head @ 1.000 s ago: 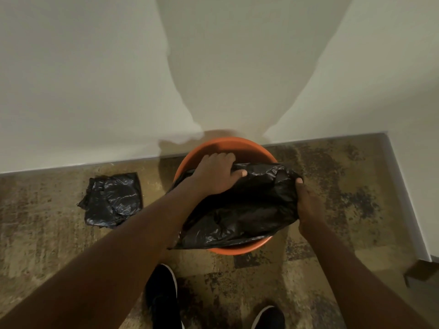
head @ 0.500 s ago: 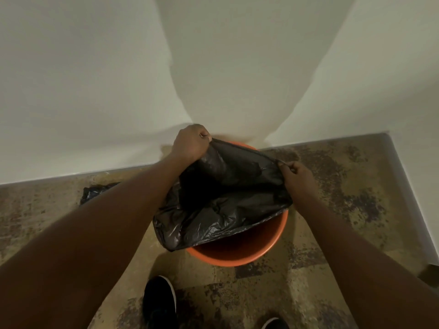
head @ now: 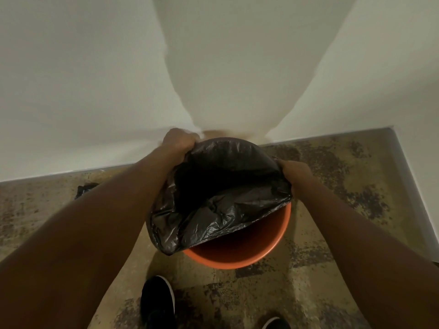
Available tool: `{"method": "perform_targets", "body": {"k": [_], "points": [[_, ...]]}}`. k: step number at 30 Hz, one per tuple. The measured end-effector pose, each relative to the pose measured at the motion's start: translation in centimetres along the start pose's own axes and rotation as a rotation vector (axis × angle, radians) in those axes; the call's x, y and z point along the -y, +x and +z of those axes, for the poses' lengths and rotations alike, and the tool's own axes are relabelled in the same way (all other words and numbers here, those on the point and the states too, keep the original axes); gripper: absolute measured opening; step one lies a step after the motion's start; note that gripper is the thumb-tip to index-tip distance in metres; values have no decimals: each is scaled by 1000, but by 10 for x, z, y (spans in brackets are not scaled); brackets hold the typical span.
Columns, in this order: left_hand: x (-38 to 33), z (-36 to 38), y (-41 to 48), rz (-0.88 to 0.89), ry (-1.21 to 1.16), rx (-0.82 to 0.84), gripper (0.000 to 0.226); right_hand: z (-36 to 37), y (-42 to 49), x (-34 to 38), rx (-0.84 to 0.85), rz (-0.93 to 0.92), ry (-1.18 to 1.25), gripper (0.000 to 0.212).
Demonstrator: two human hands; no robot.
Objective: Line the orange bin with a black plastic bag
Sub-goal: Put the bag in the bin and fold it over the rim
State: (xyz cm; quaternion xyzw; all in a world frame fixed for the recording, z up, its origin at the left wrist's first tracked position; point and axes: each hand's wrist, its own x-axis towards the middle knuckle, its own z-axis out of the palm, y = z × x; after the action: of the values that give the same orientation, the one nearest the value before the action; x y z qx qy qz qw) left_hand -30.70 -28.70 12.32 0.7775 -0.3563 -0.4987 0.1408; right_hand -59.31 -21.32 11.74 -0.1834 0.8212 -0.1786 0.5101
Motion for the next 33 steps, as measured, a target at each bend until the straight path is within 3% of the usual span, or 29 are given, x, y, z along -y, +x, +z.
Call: {"method": "perform_targets", "body": {"k": [3,6,10,12,14,17,22,25,27,30,33], "points": [[14,-10,1,-79,-108,130,7,-8,-2,-2,63,68,-69,29],[32,-16,-2,-71,-126,116,14,-15,-5,-10,113,9,-48,22],[57,-25,-30,165,53,-174,29,-26,-16,-30,94,-103,174,20],[73,-27,-59,357,171,-350,31,-29,-21,-42,30,-220,50,15],[94,-26,-88,442,211,-420,34,-29,-27,-51,-14,-317,-74,13],[129,-18,-129,217,28,-341,38,-30,-40,-61,-33,-421,-166,24],[153,-9,-167,-250,-549,-182,40,-33,-65,-72,-18,-533,-211,42],[161,-10,-170,-307,-647,-168,21,-28,-69,-82,-25,-478,-411,35],[165,-15,-169,-379,-736,-217,4,-26,-71,-89,-24,-437,-380,31],[163,-23,-169,-481,-1070,-193,6,-23,-75,-96,-6,-405,-292,34],[165,-28,-173,-467,-1125,-136,12,-19,-77,-97,-5,-399,-275,38]]}}
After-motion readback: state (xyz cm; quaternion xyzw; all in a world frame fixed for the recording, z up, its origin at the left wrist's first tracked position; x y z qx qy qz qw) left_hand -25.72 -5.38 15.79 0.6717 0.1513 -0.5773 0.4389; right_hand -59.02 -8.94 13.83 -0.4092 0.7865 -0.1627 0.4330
